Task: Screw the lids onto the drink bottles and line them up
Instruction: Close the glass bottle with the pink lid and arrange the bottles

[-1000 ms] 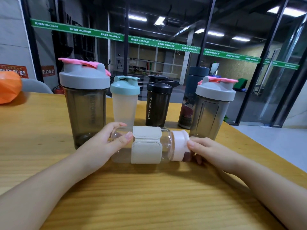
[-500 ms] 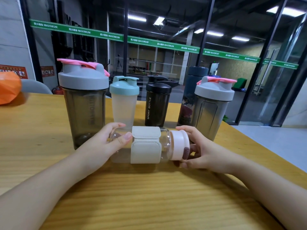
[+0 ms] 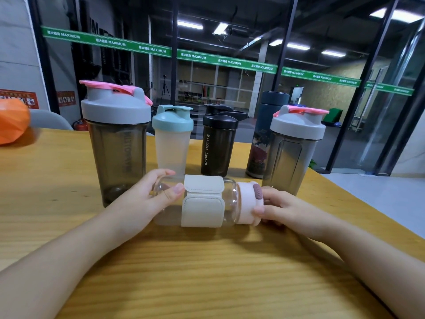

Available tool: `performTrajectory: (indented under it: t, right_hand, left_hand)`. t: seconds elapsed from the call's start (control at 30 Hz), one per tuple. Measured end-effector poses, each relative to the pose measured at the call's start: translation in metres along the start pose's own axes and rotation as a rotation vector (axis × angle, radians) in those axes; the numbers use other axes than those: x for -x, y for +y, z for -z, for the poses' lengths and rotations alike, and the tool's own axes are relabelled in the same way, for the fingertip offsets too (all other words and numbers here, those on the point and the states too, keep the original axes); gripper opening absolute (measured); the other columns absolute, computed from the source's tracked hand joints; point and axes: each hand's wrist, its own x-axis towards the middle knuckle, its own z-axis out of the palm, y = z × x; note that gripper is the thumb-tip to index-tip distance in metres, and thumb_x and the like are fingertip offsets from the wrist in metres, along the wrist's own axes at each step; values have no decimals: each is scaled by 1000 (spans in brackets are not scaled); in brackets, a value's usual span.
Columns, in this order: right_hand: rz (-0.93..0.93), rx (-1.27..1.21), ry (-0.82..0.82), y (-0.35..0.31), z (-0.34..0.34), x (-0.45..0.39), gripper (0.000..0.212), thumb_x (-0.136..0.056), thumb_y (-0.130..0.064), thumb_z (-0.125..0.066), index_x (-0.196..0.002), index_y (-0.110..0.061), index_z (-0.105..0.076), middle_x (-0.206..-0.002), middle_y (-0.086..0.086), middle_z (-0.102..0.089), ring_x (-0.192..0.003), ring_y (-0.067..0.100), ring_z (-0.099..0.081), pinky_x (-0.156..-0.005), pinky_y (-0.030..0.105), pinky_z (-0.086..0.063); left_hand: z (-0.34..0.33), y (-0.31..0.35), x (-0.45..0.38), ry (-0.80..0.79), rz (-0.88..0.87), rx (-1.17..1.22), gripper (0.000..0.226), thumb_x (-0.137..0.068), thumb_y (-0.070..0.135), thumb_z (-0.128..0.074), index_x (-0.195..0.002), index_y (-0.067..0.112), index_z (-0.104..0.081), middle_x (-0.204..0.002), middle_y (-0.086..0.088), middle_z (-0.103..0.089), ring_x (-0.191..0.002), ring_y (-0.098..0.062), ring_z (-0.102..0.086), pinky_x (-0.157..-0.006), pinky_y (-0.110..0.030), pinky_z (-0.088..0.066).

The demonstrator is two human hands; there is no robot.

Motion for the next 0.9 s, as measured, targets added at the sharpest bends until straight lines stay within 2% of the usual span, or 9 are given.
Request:
performTrajectory:
  t: [0.07,0.13,0.3,0.37,0.43,0.5,0.63,0.77,0.9]
  right_hand:
    - [-37,38,15,-5,0,1,43,-68,-70,-44,-77,-34,-65,-95,-8,-52,-69,-3,-51,-66,15,-38]
    - [-78,101,38,-6,-1,0,60,-70,-72,-36,-76,-17,-58,-84,-5,-50,-58,-2,-45,-63,17,-36]
    - [-202,96,52,-6,-2,0,74,-74,-85,-22,-77,-18,-55,-73,-4,-55,-54,3,-42,-61,22,-37]
    - [-129,20,32,-3,-2,0,65,-71,-80,-40,-105,-28,-56,-90,-10,-58,-64,5,-50,-67,25,-44]
    - [-60,-59,-1,2,0,1,83,-62,-64,-66,-134,-43,-31,-122,-18,-49,-89,12,-63,-84,29,-52]
    - [-26,-49,-22,4,-1,1,94,-61,-44,-80,-132,-54,-20,-137,-20,-34,-104,19,-63,-94,39,-51]
    - [17,7,3,0,-3,0,85,-70,-18,-82,-125,-52,-26,-134,-17,-38,-102,21,-62,-89,43,-52]
    - [-14,-49,-4,2,0,2,80,-64,-33,-81,-127,-48,-33,-128,-15,-49,-106,23,-61,-93,47,-49]
    - [-20,-69,17,4,-1,2,75,-63,-57,-75,-130,-43,-43,-122,-15,-58,-107,32,-59,-94,54,-46]
  left_hand:
    - [0,0,0,-6,-1,11,88,-34,96,-52,-112,57,-46,-130,3,-55,-114,-22,-59,-99,-48,-47]
    - [0,0,0,-2,-8,-1,89,-34,96,-51,-113,56,-46,-129,4,-56,-113,-19,-59,-100,-47,-46]
    - [1,-2,-1,12,-8,1,84,-36,96,-51,-110,57,-46,-124,-1,-60,-99,-20,-63,-98,-52,-46]
    - [1,-4,-1,8,-6,3,81,-36,96,-51,-108,59,-47,-119,0,-61,-94,-17,-62,-98,-52,-45]
    - [1,-5,-2,7,-4,5,81,-36,96,-51,-108,59,-47,-120,2,-60,-101,-18,-63,-99,-50,-45]
    - [2,-4,-2,10,-7,9,82,-36,96,-52,-109,58,-46,-126,0,-59,-107,-20,-62,-100,-49,-45]
    - [1,0,0,26,-19,-19,90,-35,97,-49,-114,53,-46,-121,-12,-59,-88,-23,-62,-97,-50,-46]
    - [1,4,2,27,-19,-54,93,-38,96,-46,-119,51,-45,-124,-10,-58,-90,-14,-60,-98,-46,-47]
    - [0,6,3,32,-4,-69,86,-49,91,-45,-123,47,-43,-128,-8,-56,-101,-17,-60,-101,-47,-45]
